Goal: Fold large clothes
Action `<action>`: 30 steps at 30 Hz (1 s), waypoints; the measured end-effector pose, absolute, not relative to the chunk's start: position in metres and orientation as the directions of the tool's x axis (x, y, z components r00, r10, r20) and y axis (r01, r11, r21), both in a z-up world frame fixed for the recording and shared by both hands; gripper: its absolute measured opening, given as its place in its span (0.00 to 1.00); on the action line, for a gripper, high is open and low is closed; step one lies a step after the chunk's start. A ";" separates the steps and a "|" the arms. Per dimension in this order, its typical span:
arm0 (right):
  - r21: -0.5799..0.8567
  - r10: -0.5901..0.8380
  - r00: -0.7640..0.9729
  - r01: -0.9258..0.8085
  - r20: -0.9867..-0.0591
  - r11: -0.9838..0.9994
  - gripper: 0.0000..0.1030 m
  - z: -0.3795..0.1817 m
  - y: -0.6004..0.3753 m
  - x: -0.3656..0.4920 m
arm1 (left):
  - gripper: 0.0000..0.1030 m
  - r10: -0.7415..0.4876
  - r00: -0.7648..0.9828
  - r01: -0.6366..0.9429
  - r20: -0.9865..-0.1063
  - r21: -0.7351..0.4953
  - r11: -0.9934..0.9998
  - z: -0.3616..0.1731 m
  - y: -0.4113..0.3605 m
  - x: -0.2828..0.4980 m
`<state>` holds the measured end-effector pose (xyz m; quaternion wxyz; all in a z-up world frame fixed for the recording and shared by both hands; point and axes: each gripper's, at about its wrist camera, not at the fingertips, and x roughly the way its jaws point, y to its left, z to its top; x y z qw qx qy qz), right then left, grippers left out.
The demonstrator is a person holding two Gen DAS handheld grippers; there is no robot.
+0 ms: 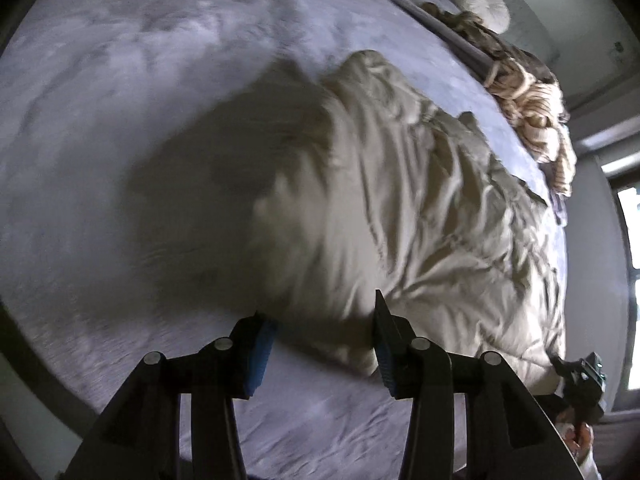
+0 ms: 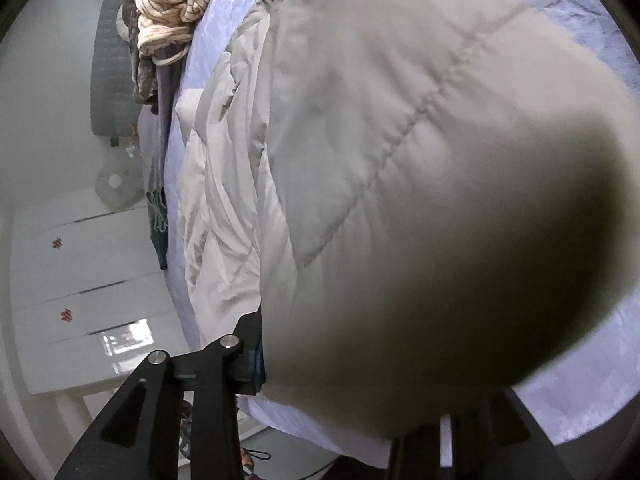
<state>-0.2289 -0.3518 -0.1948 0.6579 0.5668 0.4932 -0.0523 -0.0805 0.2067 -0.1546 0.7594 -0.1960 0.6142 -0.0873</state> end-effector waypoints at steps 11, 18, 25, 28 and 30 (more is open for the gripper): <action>0.595 0.464 0.378 0.583 -0.801 0.554 0.49 -0.152 -0.333 -0.228 | 0.45 -0.204 0.229 -0.123 -0.952 -0.236 0.964 -0.129 0.208 -0.094; 0.597 0.462 0.380 0.560 -0.801 0.575 0.51 -0.138 -0.326 -0.232 | 0.45 -0.200 0.230 -0.032 -0.952 -0.213 0.976 -0.103 0.173 -0.102; 0.604 0.471 0.379 0.519 -0.797 0.604 0.58 -0.129 -0.310 -0.237 | 0.45 -0.197 0.222 0.024 -0.955 -0.196 0.980 -0.086 0.149 -0.119; 0.600 0.468 0.376 0.512 -0.800 0.614 0.61 -0.128 -0.306 -0.235 | 0.45 -0.184 0.220 0.053 -0.958 -0.176 0.983 -0.084 0.142 -0.120; 0.597 0.461 0.380 0.509 -0.802 0.619 0.63 -0.126 -0.305 -0.234 | 0.46 -0.182 0.221 0.077 -0.958 -0.169 0.983 -0.082 0.138 -0.117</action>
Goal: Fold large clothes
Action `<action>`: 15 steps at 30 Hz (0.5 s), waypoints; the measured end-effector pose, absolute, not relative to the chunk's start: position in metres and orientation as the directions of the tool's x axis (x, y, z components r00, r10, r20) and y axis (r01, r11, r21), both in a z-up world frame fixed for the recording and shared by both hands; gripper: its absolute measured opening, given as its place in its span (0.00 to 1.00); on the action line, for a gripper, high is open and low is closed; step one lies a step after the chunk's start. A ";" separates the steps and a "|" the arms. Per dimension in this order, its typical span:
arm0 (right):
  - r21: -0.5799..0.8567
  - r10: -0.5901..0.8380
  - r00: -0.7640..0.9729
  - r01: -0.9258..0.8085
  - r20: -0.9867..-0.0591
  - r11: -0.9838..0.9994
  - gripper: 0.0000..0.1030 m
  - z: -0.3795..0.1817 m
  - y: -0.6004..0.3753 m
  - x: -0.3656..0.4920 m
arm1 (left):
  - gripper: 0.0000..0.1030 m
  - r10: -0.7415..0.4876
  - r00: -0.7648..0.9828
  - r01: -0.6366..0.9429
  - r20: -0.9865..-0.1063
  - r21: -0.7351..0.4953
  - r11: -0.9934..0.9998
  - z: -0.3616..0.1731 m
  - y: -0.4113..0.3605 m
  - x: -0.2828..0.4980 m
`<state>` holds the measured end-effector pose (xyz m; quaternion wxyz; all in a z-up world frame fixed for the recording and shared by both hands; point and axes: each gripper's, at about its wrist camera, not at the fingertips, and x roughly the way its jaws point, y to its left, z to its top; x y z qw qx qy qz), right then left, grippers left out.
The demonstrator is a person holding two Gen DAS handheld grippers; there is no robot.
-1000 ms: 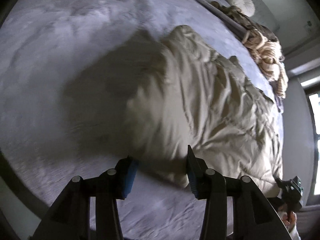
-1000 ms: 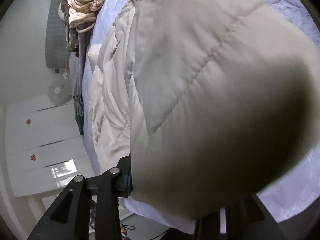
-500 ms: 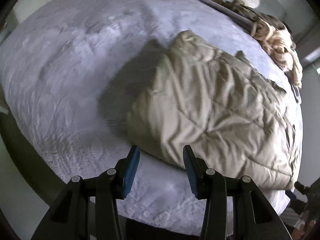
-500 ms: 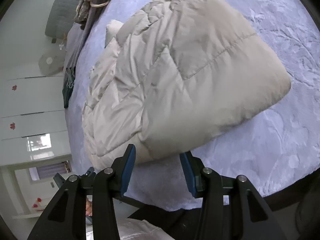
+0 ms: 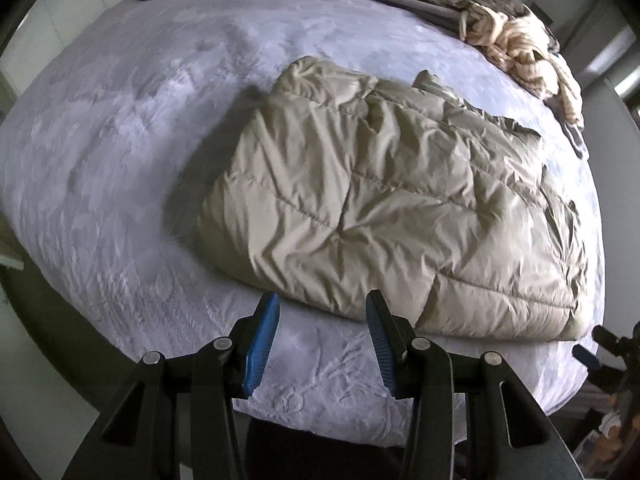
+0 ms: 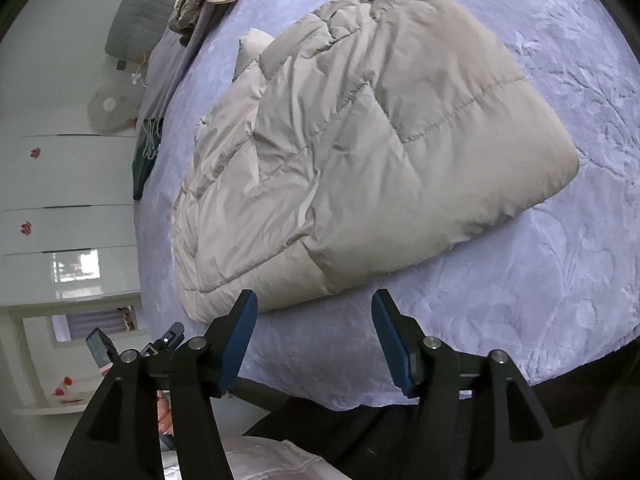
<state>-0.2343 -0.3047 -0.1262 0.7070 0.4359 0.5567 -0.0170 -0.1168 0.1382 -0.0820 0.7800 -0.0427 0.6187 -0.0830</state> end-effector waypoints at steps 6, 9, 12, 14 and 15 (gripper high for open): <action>0.584 0.423 0.406 0.498 -0.810 0.641 0.66 -0.118 -0.292 -0.219 | 0.93 -0.169 0.250 0.131 -0.953 -0.140 0.982 -0.074 0.137 -0.098; 0.581 0.416 0.411 0.490 -0.811 0.649 0.66 -0.117 -0.279 -0.205 | 0.93 -0.169 0.231 0.170 -0.958 -0.131 0.977 -0.075 0.141 -0.082; 0.572 0.418 0.395 0.484 -0.818 0.663 0.66 -0.117 -0.262 -0.191 | 0.93 -0.163 0.233 0.198 -0.959 -0.118 0.973 -0.076 0.147 -0.067; 0.559 0.410 0.386 0.479 -0.826 0.677 0.66 -0.117 -0.249 -0.180 | 0.93 -0.159 0.236 0.208 -0.959 -0.111 0.972 -0.077 0.150 -0.058; 0.555 0.406 0.384 0.478 -0.829 0.681 0.66 -0.117 -0.244 -0.174 | 0.94 -0.159 0.236 0.216 -0.959 -0.108 0.970 -0.078 0.153 -0.051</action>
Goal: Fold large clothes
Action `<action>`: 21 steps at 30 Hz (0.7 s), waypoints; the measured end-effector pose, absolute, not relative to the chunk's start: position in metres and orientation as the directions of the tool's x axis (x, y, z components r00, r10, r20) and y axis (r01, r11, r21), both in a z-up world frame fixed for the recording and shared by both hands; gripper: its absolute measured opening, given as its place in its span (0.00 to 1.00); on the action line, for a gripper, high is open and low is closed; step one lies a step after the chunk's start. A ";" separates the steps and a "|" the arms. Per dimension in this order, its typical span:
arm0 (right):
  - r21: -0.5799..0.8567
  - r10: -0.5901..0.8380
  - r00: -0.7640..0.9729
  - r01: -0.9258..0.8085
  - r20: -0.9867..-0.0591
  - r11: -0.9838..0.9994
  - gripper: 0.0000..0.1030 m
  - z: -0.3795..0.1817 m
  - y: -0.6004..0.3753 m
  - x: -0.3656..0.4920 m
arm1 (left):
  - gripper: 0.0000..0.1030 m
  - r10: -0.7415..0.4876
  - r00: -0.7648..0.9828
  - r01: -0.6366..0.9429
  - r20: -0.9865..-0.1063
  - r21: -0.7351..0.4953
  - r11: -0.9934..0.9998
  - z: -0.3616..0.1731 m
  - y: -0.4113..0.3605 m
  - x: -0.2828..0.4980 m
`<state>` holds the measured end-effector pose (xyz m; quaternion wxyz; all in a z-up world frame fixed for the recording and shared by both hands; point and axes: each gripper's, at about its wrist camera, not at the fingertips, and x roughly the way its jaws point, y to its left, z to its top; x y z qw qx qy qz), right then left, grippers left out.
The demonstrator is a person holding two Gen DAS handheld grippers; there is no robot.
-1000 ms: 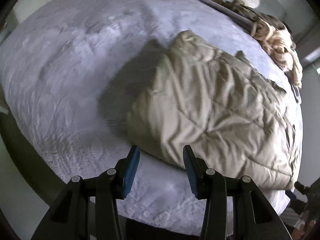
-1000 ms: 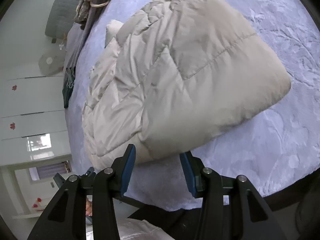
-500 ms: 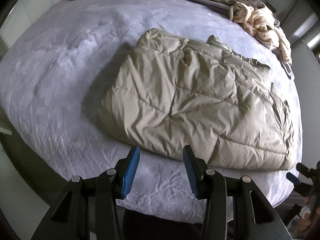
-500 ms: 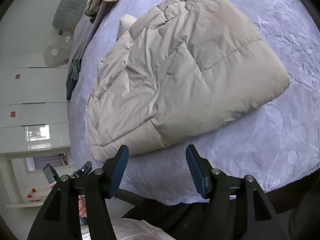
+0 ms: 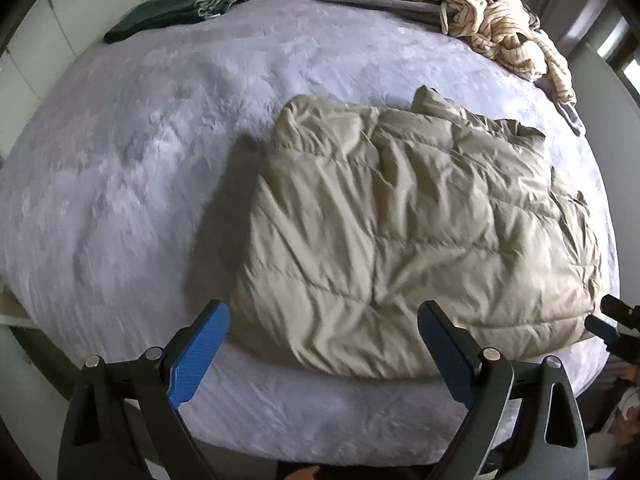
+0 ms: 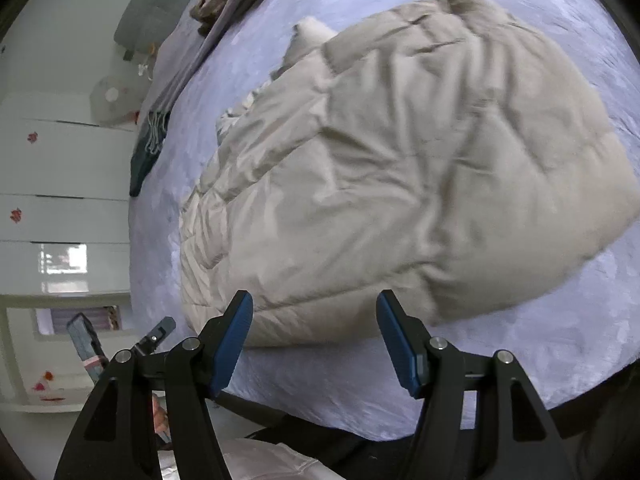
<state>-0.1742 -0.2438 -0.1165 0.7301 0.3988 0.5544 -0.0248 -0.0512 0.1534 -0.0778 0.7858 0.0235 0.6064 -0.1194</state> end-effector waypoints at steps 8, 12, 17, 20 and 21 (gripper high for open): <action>0.483 0.343 0.351 0.487 -0.871 0.728 0.81 -0.115 -0.203 -0.141 | 1.00 -0.186 0.184 0.262 -0.965 -0.134 0.956 -0.095 0.159 -0.020; 0.440 0.312 0.326 0.480 -0.892 0.759 0.81 -0.117 -0.185 -0.129 | 1.00 -0.192 0.150 0.286 -0.970 -0.143 0.948 -0.107 0.158 -0.011; 0.406 0.289 0.302 0.474 -0.908 0.781 1.00 -0.123 -0.171 -0.117 | 1.00 -0.175 0.130 0.279 -0.976 -0.134 0.951 -0.120 0.159 -0.003; 0.392 0.270 0.308 0.463 -0.912 0.795 1.00 -0.123 -0.163 -0.110 | 1.00 -0.200 0.084 0.279 -0.976 -0.169 0.945 -0.133 0.162 0.005; 0.392 0.276 0.299 0.459 -0.913 0.798 1.00 -0.125 -0.160 -0.107 | 1.00 -0.209 0.072 0.276 -0.975 -0.182 0.944 -0.136 0.164 0.007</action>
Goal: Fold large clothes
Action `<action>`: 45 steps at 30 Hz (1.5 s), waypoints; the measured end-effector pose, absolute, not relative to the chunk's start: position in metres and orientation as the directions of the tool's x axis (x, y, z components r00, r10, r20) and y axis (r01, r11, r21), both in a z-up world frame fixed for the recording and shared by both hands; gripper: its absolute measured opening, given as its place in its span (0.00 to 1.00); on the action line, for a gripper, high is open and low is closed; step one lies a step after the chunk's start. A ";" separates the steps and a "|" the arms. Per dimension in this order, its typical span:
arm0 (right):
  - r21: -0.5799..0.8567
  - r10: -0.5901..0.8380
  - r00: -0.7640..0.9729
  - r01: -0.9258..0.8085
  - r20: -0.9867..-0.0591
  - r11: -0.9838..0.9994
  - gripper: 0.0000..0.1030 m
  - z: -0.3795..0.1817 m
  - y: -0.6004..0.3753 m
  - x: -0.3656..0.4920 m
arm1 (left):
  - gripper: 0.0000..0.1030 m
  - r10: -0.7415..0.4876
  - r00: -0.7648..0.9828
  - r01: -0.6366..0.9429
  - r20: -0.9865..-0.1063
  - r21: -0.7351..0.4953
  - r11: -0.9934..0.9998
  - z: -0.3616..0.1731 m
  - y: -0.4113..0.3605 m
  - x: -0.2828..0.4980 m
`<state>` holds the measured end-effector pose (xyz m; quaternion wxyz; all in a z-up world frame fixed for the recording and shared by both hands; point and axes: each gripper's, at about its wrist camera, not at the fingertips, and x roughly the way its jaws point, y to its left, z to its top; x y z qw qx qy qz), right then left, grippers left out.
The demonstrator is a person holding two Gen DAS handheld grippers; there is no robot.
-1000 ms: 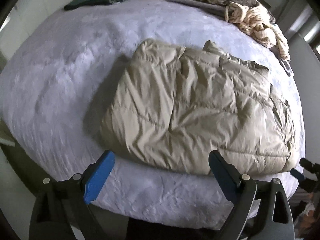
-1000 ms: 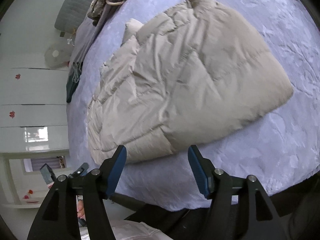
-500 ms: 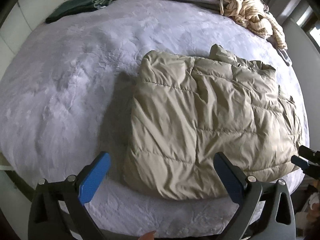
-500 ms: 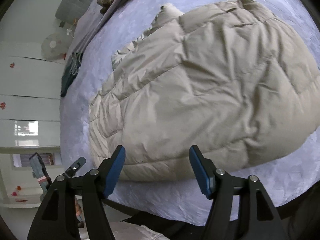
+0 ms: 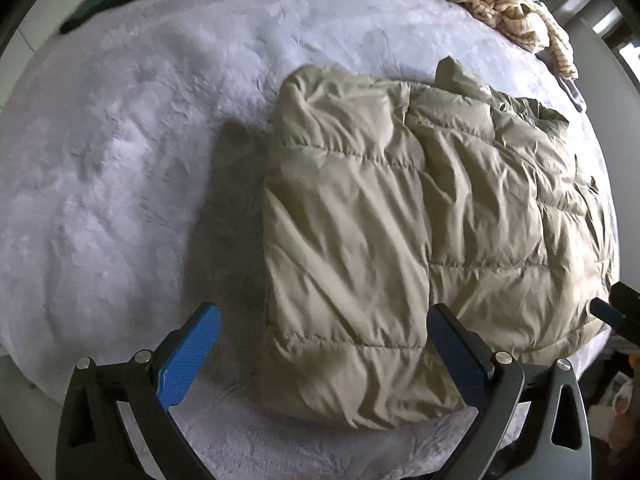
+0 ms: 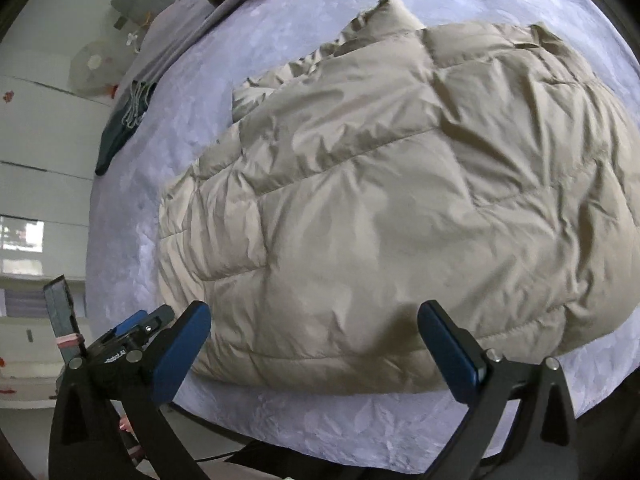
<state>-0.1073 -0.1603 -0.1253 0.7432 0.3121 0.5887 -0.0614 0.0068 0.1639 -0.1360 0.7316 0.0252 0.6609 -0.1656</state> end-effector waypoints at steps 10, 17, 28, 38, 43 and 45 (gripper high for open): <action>0.380 0.308 0.225 0.490 -0.925 0.784 1.00 -0.148 -0.155 -0.096 | 1.00 -0.297 -0.017 0.232 -0.955 -0.292 0.928 -0.167 0.196 0.036; 0.357 0.291 0.207 0.500 -0.934 0.789 1.00 -0.151 -0.153 -0.093 | 1.00 -0.330 -0.064 0.255 -0.942 -0.336 0.907 -0.193 0.205 0.050; 0.319 0.264 0.179 0.510 -0.948 0.799 1.00 -0.161 -0.143 -0.088 | 1.00 -0.579 -0.241 0.268 -0.779 -0.627 0.732 -0.220 0.187 0.073; 0.311 0.260 0.170 0.502 -0.950 0.807 1.00 -0.156 -0.143 -0.082 | 0.71 -0.644 -0.397 0.263 -0.654 -0.754 0.603 -0.234 0.144 0.078; 0.321 0.262 0.187 0.505 -0.947 0.801 1.00 -0.147 -0.145 -0.081 | 0.35 -0.659 -0.397 0.303 -0.639 -0.769 0.563 -0.213 0.148 0.072; 0.323 0.262 0.190 0.509 -0.946 0.797 1.00 -0.146 -0.147 -0.082 | 0.31 -0.677 -0.381 0.311 -0.629 -0.777 0.547 -0.198 0.153 0.072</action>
